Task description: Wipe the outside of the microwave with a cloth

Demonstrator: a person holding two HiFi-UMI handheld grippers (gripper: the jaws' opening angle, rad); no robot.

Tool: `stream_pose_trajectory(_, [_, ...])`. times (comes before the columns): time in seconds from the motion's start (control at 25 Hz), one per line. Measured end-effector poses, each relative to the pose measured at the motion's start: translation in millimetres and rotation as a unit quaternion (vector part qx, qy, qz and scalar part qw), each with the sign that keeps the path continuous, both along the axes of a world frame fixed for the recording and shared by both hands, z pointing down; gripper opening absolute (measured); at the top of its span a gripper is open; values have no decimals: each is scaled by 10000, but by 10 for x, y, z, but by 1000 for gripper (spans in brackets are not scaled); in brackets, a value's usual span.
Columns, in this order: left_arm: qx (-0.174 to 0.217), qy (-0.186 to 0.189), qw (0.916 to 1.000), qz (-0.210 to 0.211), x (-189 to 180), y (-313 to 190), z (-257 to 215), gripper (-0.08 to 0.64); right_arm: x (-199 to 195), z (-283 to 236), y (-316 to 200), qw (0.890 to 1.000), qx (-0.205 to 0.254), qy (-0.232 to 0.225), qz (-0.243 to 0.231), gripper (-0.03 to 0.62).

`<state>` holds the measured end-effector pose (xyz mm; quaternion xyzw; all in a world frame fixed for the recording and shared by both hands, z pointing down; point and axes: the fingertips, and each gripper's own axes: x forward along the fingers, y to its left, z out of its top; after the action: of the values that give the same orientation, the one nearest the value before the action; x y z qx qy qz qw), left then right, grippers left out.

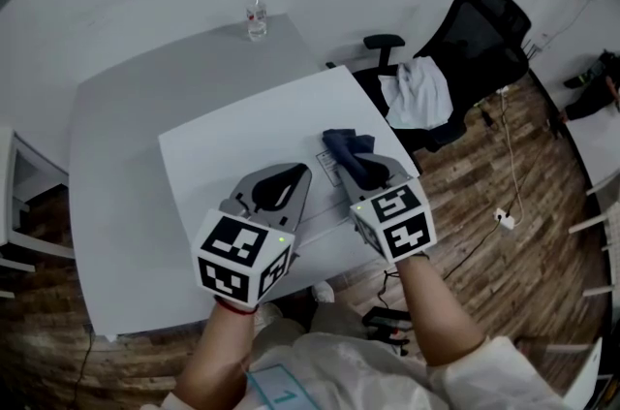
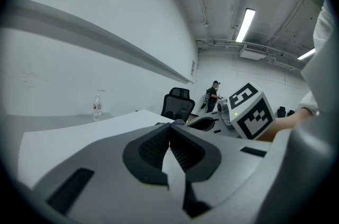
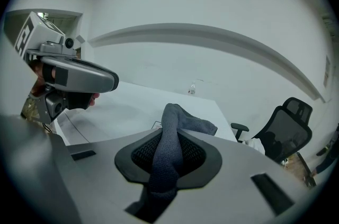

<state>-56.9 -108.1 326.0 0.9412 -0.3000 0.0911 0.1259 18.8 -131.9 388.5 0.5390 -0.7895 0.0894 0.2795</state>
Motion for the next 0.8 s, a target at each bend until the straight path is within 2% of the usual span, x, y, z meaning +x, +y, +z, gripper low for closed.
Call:
stream_pose_trajectory(0.28, [-2, 15, 10000, -67, -259, 33, 15, 3, -269, 12, 42, 10000, -18, -15, -40, 74])
stream_pose_trajectory(0.8, [-6, 38, 10000, -82, -474, 101, 18, 3, -632, 7, 106, 9997, -52, -43, -239, 74])
